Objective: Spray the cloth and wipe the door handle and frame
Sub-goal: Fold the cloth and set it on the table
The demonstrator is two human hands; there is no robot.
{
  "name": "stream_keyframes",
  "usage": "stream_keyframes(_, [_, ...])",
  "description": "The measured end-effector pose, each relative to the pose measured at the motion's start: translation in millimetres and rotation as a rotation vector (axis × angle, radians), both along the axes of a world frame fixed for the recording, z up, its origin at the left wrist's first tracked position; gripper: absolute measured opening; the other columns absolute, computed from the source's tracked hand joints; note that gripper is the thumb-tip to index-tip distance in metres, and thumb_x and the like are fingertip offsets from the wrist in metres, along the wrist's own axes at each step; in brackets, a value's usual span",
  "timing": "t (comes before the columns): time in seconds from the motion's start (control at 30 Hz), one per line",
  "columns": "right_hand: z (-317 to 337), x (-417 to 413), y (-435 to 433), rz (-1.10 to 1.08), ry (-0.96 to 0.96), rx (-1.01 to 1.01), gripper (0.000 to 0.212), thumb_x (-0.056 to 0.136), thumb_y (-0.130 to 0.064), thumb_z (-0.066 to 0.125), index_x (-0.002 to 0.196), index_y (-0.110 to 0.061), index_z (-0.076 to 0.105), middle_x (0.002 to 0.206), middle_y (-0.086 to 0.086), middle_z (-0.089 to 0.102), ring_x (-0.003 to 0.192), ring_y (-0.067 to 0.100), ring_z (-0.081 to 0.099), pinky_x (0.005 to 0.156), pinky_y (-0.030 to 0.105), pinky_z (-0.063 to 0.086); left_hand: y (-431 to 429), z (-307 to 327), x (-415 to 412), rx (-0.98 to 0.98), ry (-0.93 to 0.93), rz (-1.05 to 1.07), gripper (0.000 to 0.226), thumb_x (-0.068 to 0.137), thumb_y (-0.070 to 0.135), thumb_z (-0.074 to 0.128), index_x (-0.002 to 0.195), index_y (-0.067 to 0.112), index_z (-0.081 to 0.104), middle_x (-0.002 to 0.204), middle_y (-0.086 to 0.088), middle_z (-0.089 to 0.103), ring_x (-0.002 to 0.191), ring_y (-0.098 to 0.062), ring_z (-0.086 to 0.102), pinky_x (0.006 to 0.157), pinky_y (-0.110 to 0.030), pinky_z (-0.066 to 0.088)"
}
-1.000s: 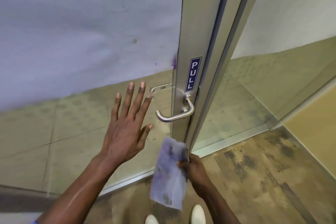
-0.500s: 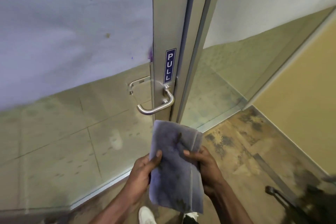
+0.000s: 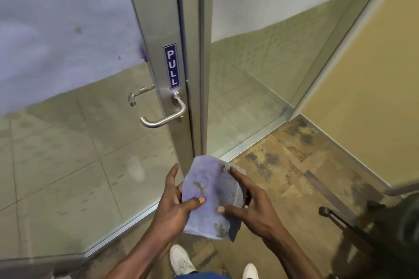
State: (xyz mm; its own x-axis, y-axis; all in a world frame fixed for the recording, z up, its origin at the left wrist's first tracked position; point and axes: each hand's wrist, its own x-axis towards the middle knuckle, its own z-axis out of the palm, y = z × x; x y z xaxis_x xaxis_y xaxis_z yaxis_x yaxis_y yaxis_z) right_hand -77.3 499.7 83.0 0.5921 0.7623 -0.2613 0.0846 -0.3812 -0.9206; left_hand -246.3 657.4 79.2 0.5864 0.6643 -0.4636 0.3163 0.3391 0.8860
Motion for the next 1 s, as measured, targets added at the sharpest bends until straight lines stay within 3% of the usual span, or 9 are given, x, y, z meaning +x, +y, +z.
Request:
stream_keyframes(0.13, [4.2, 24.6, -42.9, 0.036, -0.089, -0.064, 0.094, 0.068, -0.039, 0.102, 0.149, -0.035, 0.055, 0.143, -0.022, 0.059, 0.128, -0.006, 0.058, 0.1, 0.016, 0.054, -37.2, 1.0, 14.9, 0.236, -0.063, -0.147, 0.092, 0.083, 0.014, 0.097, 0.161, 0.046, 0.059, 0.151, 0.007, 0.076, 0.14, -0.023, 0.074, 0.117, -0.056, 0.061])
stream_keyframes(0.23, [5.8, 48.6, -83.6, 0.046, -0.13, -0.106, 0.075, 0.07, -0.028, 0.101, 0.135, -0.032, 0.064, 0.131, -0.016, 0.07, 0.117, 0.0, 0.068, 0.095, 0.029, 0.06, -67.4, -0.4, 28.9, 0.359, 0.004, -0.206, 0.082, 0.079, 0.009, 0.104, 0.146, 0.045, 0.074, 0.138, 0.017, 0.082, 0.13, -0.011, 0.078, 0.114, -0.049, 0.063])
stream_keyframes(0.37, [6.6, 74.3, -138.5, 0.05, -0.111, -0.112, 0.056, 0.076, -0.01, 0.096, 0.124, -0.021, 0.07, 0.12, -0.006, 0.076, 0.108, 0.012, 0.074, 0.094, 0.042, 0.061, -117.4, -2.5, 49.4, 0.54, 0.088, -0.26, 0.076, 0.067, 0.019, 0.111, 0.127, 0.05, 0.077, 0.116, 0.031, 0.084, 0.11, 0.002, 0.08, 0.095, -0.018, 0.062])
stream_keyframes(0.47, [6.8, 89.4, -170.0, 0.062, -0.117, -0.119, 0.055, 0.077, -0.012, 0.095, 0.125, -0.021, 0.071, 0.122, -0.006, 0.075, 0.11, 0.01, 0.072, 0.096, 0.041, 0.061, -150.7, -5.1, 63.9, 0.616, 0.101, -0.242, 0.068, 0.065, 0.022, 0.11, 0.115, 0.052, 0.076, 0.108, 0.036, 0.081, 0.104, 0.006, 0.078, 0.082, -0.003, 0.054])
stream_keyframes(0.67, [12.3, 112.2, -216.2, 0.046, -0.124, -0.145, 0.067, 0.068, -0.02, 0.103, 0.127, -0.019, 0.071, 0.124, -0.004, 0.074, 0.107, 0.004, 0.072, 0.092, 0.029, 0.062, -194.9, 2.0, 85.6, 0.687, 0.14, -0.202, 0.06, 0.066, 0.032, 0.11, 0.111, 0.053, 0.076, 0.108, 0.013, 0.072, 0.102, 0.001, 0.071, 0.084, -0.024, 0.053])
stream_keyframes(0.77, [15.4, 116.0, -229.5, 0.036, -0.168, -0.159, 0.066, 0.066, -0.024, 0.104, 0.123, -0.02, 0.071, 0.118, -0.003, 0.075, 0.104, 0.013, 0.074, 0.091, 0.039, 0.064, -204.8, 6.6, 91.2, 0.74, 0.136, -0.232, 0.049, 0.065, 0.045, 0.107, 0.107, 0.039, 0.082, 0.104, 0.01, 0.066, 0.104, -0.004, 0.064, 0.085, -0.03, 0.051])
stream_keyframes(0.83, [15.5, 116.0, -237.5, 0.023, -0.208, -0.176, 0.065, 0.065, -0.028, 0.104, 0.12, -0.023, 0.07, 0.116, -0.003, 0.075, 0.103, 0.016, 0.073, 0.089, 0.045, 0.063, -208.3, 9.8, 93.8, 0.782, 0.097, -0.267, 0.044, 0.064, 0.054, 0.097, 0.1, 0.033, 0.081, 0.107, 0.012, 0.063, 0.111, 0.001, 0.056, 0.087, -0.022, 0.046])
stream_keyframes(0.93, [14.3, 113.1, -249.7, -0.007, -0.224, -0.18, 0.057, 0.06, -0.035, 0.105, 0.107, -0.027, 0.072, 0.106, -0.005, 0.076, 0.094, 0.015, 0.073, 0.08, 0.045, 0.063, -211.7, 13.5, 94.9, 0.662, -0.045, -0.312, 0.039, 0.067, 0.048, 0.094, 0.097, 0.03, 0.077, 0.117, 0.016, 0.066, 0.118, -0.004, 0.067, 0.097, -0.016, 0.049])
stream_keyframes(1.0, [15.4, 107.3, -258.7, -0.043, -0.259, -0.171, 0.05, 0.058, -0.043, 0.104, 0.094, -0.032, 0.071, 0.102, -0.006, 0.071, 0.09, 0.009, 0.068, 0.071, 0.034, 0.057, -213.6, 10.2, 93.1, 0.527, -0.11, -0.355, 0.033, 0.076, 0.038, 0.093, 0.103, 0.027, 0.076, 0.115, 0.008, 0.075, 0.112, -0.015, 0.075, 0.099, -0.035, 0.06])
